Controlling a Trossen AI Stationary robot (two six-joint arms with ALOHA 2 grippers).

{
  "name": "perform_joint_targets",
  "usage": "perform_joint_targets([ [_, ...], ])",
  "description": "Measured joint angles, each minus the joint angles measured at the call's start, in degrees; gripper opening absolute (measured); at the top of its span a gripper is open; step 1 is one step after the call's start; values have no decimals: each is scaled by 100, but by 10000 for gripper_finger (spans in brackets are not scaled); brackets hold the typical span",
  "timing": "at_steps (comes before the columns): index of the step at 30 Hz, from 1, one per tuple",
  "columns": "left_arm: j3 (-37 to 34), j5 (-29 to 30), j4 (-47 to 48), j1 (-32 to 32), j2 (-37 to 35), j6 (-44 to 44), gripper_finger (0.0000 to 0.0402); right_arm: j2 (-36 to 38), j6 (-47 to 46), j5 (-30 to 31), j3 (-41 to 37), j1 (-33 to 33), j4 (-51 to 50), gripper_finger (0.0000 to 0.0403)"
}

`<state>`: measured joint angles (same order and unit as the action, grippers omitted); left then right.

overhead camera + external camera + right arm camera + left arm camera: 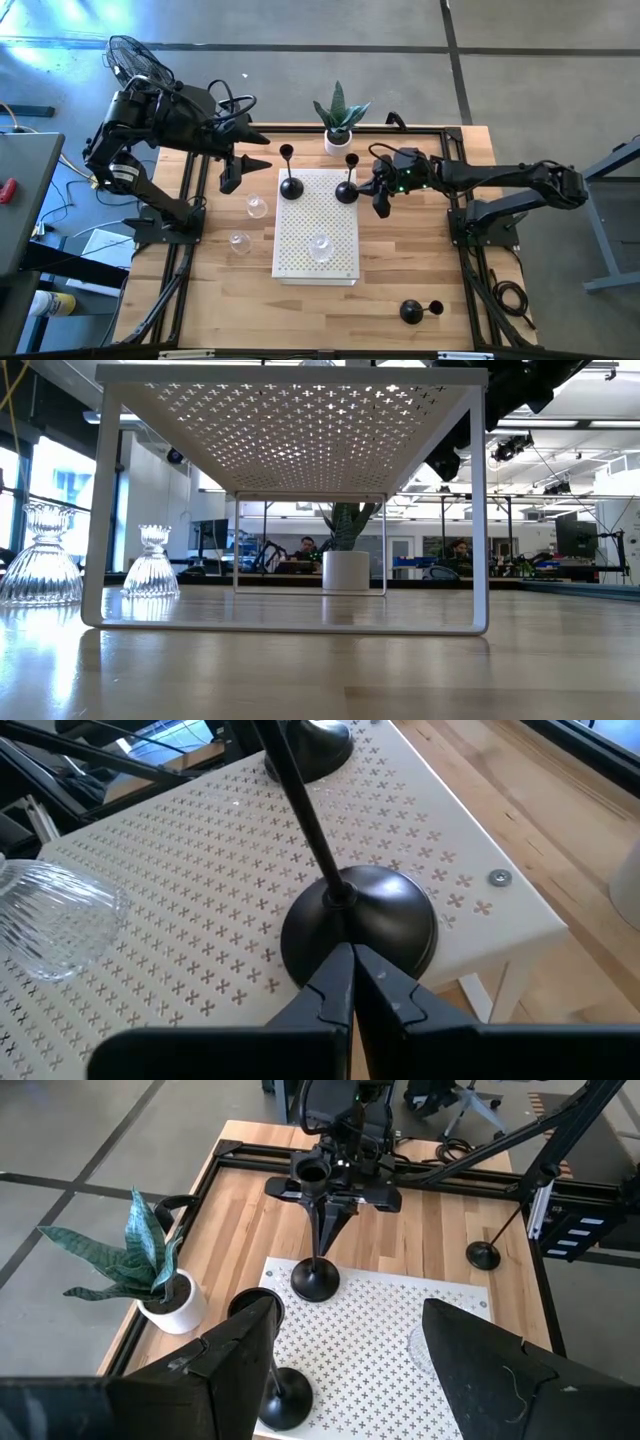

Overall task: Pick & Place candle stick holders
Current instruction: Put the bottom left black candle holder on the shelf

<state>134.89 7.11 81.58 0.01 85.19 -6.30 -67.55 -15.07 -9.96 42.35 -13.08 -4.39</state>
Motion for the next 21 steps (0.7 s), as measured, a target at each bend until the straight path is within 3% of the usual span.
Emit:
perform_joint_targets([
  [21,2,-4,0,-1,0,-53,250,-442,-101,-53,6,0,441,0],
])
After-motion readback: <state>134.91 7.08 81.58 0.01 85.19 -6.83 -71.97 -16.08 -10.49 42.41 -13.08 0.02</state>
